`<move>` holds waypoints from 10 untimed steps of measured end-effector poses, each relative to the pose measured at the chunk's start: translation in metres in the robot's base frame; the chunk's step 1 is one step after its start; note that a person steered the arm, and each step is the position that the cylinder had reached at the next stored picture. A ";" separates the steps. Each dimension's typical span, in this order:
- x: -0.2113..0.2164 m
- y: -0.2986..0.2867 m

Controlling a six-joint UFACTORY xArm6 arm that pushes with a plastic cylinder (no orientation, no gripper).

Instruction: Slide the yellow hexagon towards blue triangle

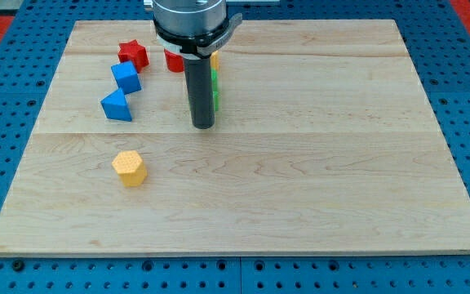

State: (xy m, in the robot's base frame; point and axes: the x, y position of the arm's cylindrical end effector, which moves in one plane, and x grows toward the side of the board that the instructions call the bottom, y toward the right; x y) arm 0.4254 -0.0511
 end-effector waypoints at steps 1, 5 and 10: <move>0.016 -0.005; 0.141 -0.086; 0.079 -0.080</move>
State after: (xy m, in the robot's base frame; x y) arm 0.5041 -0.1313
